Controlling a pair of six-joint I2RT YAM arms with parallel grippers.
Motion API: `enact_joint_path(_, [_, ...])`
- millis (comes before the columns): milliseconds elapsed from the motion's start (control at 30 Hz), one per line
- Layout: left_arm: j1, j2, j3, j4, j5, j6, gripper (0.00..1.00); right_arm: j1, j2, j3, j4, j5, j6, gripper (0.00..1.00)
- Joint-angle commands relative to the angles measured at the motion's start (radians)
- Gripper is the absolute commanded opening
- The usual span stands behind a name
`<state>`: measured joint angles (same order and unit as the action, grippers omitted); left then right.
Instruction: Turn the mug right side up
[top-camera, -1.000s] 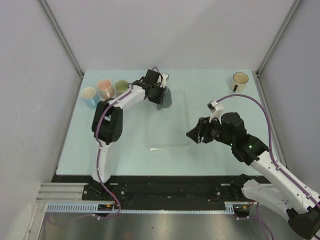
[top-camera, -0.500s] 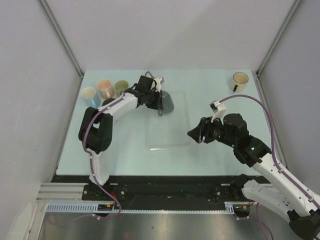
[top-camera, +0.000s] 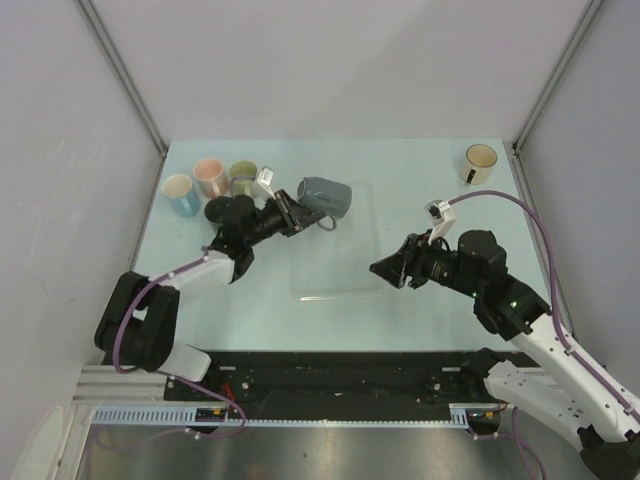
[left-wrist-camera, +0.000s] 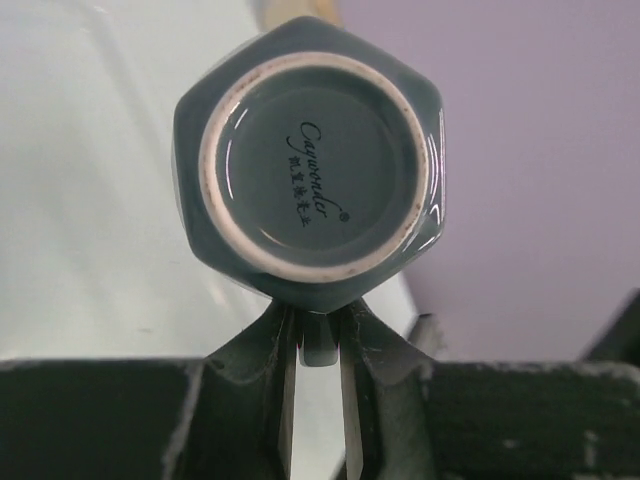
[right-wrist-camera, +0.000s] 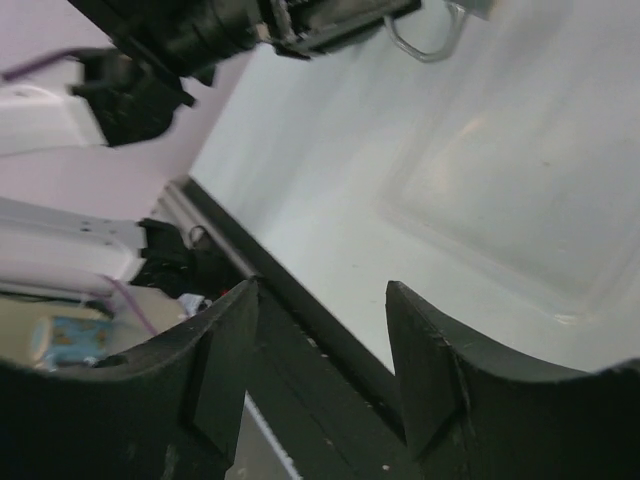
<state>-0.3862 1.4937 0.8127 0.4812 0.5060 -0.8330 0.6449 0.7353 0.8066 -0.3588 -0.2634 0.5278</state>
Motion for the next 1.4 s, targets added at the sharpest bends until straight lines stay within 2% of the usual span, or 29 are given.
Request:
enact_joint_path(0, [-0.046,-0.138,-0.159,0.654,0.008,-0.378,0.00,0.004,-0.005,-0.004,0.182,-0.207,0.142,0.60])
enact_joint_path(233, [-0.146,-0.306,-0.193,0.646,-0.047,-0.351,0.00,0.004,0.035,-0.052,0.405,-0.313,0.313,0.72])
enact_joint_path(400, [-0.183,-0.414,-0.193,0.573,-0.066,-0.310,0.00,0.035,0.061,-0.058,0.503,-0.320,0.345,0.73])
enact_joint_path(667, [-0.237,-0.484,-0.191,0.502,-0.093,-0.275,0.00,0.045,0.145,-0.052,0.710,-0.327,0.414,0.73])
enact_joint_path(1133, [-0.306,-0.510,-0.187,0.451,-0.112,-0.245,0.00,0.048,0.249,0.008,0.777,-0.316,0.386,0.71])
enact_joint_path(1367, [-0.335,-0.515,-0.187,0.433,-0.119,-0.230,0.00,0.042,0.279,0.006,0.851,-0.318,0.408,0.64])
